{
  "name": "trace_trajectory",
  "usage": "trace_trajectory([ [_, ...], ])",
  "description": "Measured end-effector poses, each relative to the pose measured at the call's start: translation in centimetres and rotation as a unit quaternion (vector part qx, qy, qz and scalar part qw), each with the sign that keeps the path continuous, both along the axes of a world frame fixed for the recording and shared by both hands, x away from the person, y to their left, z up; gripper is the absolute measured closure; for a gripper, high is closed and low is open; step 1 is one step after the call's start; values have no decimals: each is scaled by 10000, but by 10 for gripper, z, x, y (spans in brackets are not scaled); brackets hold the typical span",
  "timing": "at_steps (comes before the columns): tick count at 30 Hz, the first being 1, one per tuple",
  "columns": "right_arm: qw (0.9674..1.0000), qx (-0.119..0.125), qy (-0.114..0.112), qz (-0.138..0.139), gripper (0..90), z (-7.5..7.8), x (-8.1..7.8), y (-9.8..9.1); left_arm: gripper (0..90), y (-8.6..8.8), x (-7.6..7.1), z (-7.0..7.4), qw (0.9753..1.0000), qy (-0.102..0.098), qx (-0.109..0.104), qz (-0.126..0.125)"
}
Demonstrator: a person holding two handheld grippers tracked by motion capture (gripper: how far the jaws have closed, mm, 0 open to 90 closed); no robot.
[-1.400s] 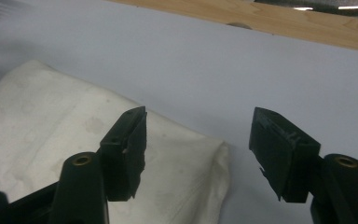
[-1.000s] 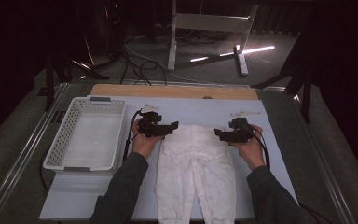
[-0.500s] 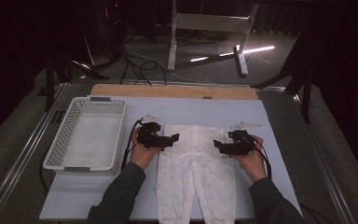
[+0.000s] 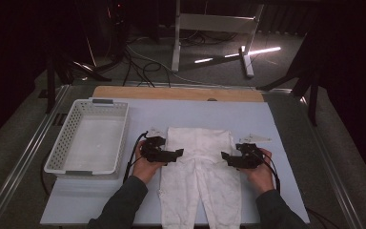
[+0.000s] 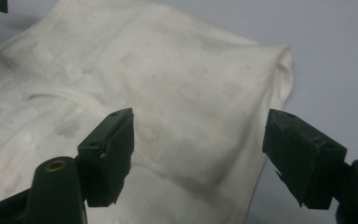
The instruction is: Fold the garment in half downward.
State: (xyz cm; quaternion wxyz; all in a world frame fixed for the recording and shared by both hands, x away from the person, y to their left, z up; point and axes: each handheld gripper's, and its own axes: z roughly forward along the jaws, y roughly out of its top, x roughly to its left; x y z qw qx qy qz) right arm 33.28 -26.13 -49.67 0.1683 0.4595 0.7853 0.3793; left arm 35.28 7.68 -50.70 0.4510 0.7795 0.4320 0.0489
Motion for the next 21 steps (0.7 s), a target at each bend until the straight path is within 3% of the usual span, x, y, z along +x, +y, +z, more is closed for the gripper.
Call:
trace_trajectory([
  [10,10000,-32,23,79,259,-4,-4,2,136,-5,-10,-15,9993,161,308,-147],
  [12,10000,-11,28,76,264,-4,-5,2,153,-5,-10,-17,9988,162,454,-113],
  [18,10000,-23,34,56,307,-4,-5,0,176,-5,-10,-18,9984,150,536,-81],
  [21,9999,-53,90,45,352,-6,-3,-1,244,-6,-7,-17,9980,122,619,-64],
])
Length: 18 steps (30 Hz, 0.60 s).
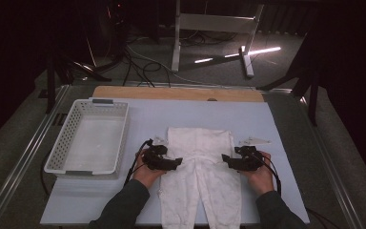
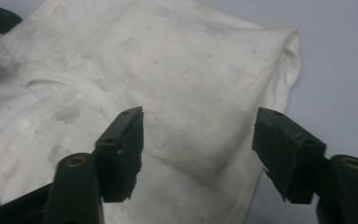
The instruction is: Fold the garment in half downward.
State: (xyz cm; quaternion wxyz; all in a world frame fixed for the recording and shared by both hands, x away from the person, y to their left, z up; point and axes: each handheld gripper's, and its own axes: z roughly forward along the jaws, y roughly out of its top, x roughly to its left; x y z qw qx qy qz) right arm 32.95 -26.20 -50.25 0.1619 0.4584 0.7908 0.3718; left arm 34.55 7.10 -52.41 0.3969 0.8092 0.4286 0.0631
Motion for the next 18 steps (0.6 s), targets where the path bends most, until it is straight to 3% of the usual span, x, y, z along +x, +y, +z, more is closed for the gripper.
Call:
trace_trajectory([
  [5,9998,-107,132,68,395,-5,4,2,373,-2,5,1,9998,22,80,171],
  [10,9995,-177,267,39,426,-10,8,3,514,0,10,1,9995,109,12,283],
  [11,9993,-185,314,54,445,-12,9,3,514,0,11,1,9995,106,6,307],
  [12,9988,-276,384,81,540,-15,11,5,559,-1,10,1,9994,74,41,324],
  [13,9988,-276,384,81,540,-15,11,5,559,-2,10,1,9994,36,102,330],
  [14,9988,-288,384,126,600,-14,11,6,610,-4,8,1,9991,-24,246,356],
  [15,9988,-288,384,126,600,-14,11,6,641,-4,8,1,9991,-24,246,356],
  [16,9988,-302,378,124,678,-14,11,7,674,-5,8,1,9990,-32,260,353],
  [18,9988,-292,387,113,708,-14,11,7,711,-5,8,1,9992,-28,237,332],
])
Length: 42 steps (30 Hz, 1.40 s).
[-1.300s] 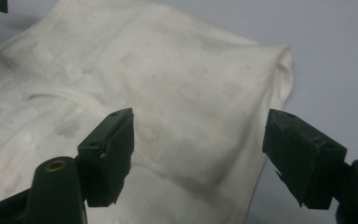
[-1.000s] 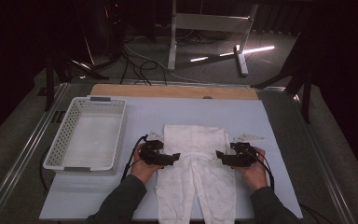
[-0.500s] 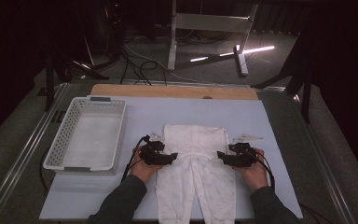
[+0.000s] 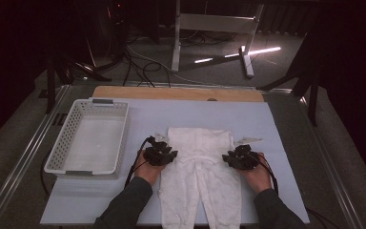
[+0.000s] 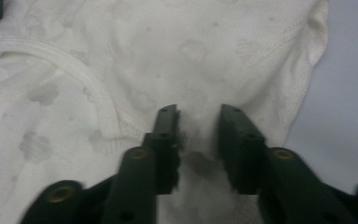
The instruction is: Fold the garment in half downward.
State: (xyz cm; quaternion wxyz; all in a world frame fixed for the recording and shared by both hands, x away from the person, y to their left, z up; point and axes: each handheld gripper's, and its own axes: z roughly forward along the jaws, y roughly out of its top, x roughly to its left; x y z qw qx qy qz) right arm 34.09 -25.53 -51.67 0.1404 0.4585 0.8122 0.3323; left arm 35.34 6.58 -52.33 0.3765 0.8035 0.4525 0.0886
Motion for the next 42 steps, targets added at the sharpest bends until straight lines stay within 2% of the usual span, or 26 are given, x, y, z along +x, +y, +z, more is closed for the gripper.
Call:
trace_trajectory([
  [1,10000,14,9,23,740,0,0,-1,743,0,0,0,10000,19,-14,-24],
  [2,10000,44,56,54,815,0,1,-1,819,-1,0,-1,9999,40,-32,-86],
  [6,10000,18,-20,72,845,1,1,0,858,-1,1,0,9999,54,-41,-115],
  [17,9993,182,-308,112,848,15,-6,-5,862,6,-3,13,9989,-71,-447,-126],
  [24,9985,251,-426,217,849,24,-13,-6,862,8,-7,22,9982,-150,-555,-183],
  [29,9980,308,-483,277,848,31,-21,-6,863,10,-13,28,9977,-204,-586,-283],
  [33,9970,326,-578,387,849,38,-32,-7,863,12,-20,33,9968,-225,-689,-332],
  [40,9963,349,-617,494,848,42,-43,-9,863,16,-34,39,9953,-254,-796,-492],
  [42,9961,357,-590,543,848,43,-51,-10,863,18,-38,40,9948,-246,-829,-539],
])
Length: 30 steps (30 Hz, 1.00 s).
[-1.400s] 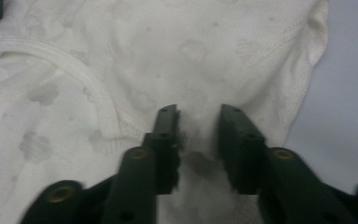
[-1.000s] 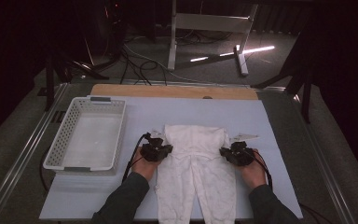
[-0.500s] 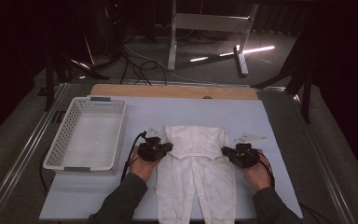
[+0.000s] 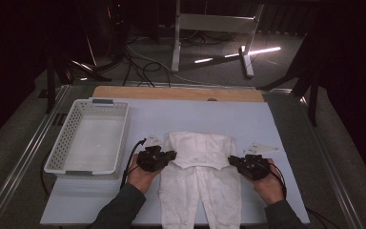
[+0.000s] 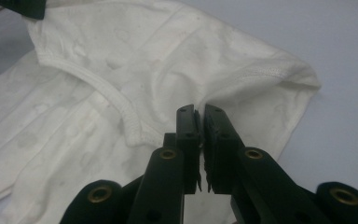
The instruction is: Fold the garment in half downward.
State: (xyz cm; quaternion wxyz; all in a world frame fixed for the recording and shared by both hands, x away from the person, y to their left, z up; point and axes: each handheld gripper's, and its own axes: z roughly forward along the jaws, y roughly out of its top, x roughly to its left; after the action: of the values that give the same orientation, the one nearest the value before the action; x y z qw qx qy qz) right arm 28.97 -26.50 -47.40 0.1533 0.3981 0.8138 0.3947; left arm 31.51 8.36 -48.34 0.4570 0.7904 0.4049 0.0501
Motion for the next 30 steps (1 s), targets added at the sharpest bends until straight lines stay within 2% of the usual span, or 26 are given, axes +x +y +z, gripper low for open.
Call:
trace_trajectory([
  [11,9998,9,-19,191,848,0,-25,-2,862,5,-28,1,9998,29,-119,-169],
  [13,9997,26,16,244,848,0,-33,-3,862,5,-35,2,9997,41,-137,-215],
  [16,9996,19,42,285,848,-2,-42,-4,861,5,-48,1,9993,75,-118,-344],
  [17,9996,19,42,285,848,-2,-42,-4,861,5,-48,1,9993,75,-118,-344],
  [18,9995,6,69,314,848,-3,-48,-4,861,5,-55,-1,9991,126,-80,-400],
  [25,9990,-13,220,391,847,-7,-65,-5,857,6,-68,-4,9985,201,-7,-512],
  [27,9989,-21,208,431,838,-7,-67,-5,786,5,-68,-4,9981,214,37,-574],
  [28,9988,-15,206,441,811,-7,-66,-5,786,4,-67,-4,9984,137,96,-540],
  [29,9993,60,154,345,604,-6,-61,-6,648,4,-63,-3,9987,95,85,-495],
  [30,9993,60,154,345,604,-6,-61,-6,593,4,-63,-3,9987,95,85,-495],
])
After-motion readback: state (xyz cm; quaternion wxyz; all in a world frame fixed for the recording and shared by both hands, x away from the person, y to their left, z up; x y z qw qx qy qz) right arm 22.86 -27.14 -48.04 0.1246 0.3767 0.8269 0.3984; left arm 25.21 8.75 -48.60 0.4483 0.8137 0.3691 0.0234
